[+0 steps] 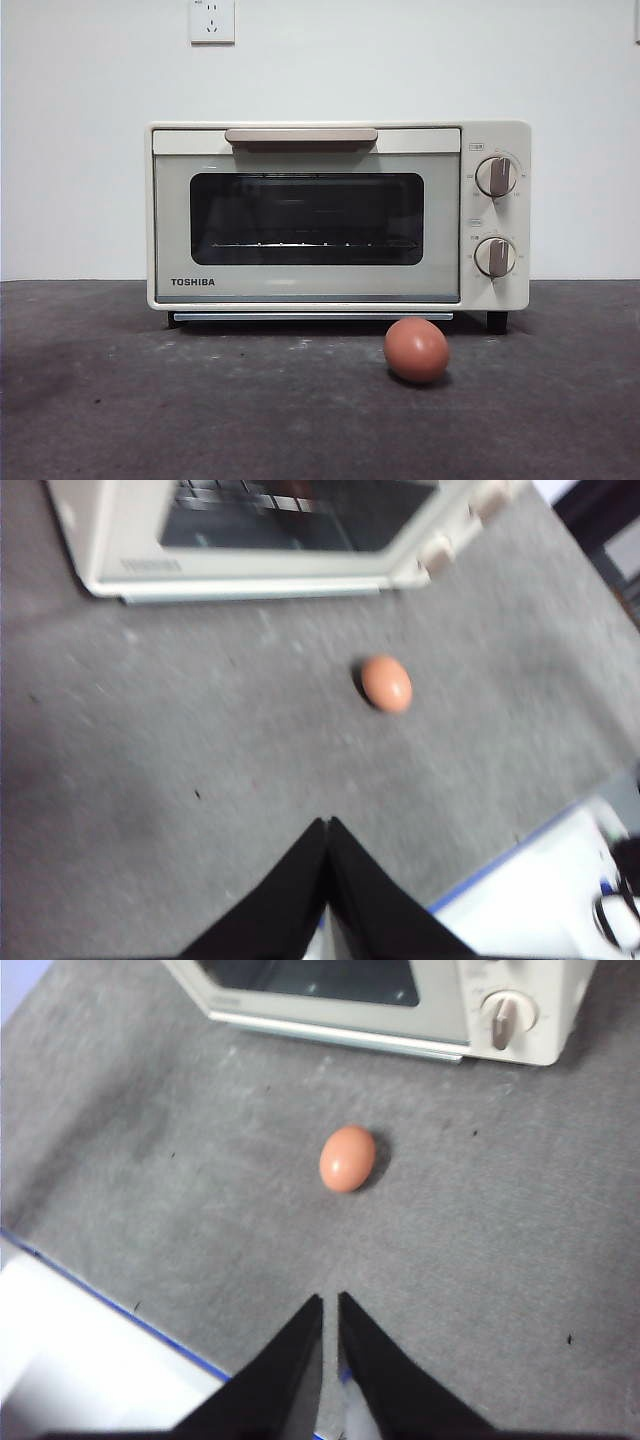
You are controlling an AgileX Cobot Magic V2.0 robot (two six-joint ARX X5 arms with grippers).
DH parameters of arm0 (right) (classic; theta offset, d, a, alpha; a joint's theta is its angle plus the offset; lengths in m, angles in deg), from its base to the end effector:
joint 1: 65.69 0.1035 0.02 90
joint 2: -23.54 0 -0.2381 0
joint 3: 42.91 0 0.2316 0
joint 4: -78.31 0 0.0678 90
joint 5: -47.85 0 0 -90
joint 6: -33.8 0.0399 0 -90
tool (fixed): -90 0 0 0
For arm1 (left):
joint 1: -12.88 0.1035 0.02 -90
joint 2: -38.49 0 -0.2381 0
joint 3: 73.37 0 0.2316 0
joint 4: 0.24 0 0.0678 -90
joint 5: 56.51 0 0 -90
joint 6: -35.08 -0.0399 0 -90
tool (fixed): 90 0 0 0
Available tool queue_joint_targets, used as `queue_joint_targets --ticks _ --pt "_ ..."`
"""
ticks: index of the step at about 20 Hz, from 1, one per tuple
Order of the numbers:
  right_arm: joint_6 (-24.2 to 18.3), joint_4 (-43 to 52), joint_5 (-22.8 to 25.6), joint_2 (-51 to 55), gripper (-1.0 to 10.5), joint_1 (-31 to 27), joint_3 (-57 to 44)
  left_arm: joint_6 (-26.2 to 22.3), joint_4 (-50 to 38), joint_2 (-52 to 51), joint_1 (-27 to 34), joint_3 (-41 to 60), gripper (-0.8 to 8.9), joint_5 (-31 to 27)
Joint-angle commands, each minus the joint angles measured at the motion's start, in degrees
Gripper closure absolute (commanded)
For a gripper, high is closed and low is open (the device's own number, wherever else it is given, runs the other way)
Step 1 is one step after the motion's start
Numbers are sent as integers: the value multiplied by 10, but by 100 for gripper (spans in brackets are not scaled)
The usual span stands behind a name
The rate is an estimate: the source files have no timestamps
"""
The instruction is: Eggoven
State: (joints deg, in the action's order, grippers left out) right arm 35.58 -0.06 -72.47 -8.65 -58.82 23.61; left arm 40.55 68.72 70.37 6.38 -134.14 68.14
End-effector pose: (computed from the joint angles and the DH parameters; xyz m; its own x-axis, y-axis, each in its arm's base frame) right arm 0.0802 0.0300 0.2899 0.5557 0.5754 -0.6001 -0.4419 0.8158 0.3731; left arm 0.0944 -0.0336 0.2764 0.5611 -0.6362 -0.5296 0.4621 0.7715 -0.4373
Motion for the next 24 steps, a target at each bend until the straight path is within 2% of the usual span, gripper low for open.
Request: queue_joint_targets --ticks 1,3,5,11,15,20,24 --pt "-16 7 -1 -3 899 7 9 -18 0 3 -11 -9 806 2" --pt "-14 8 3 -3 772 9 9 -18 1 3 -14 -9 806 2" --pt "1 7 3 -3 590 9 9 -18 1 3 -14 -9 806 2" --pt "46 39 -14 -51 581 14 9 -18 0 3 -14 -9 806 2" --pt "98 121 -6 -130 581 73 9 -18 0 3 -14 -9 806 2" --pt "164 231 113 -265 581 205 9 -18 0 3 -14 -9 806 2" --pt "201 312 197 -382 581 270 10 -18 0 3 -14 -9 806 2"
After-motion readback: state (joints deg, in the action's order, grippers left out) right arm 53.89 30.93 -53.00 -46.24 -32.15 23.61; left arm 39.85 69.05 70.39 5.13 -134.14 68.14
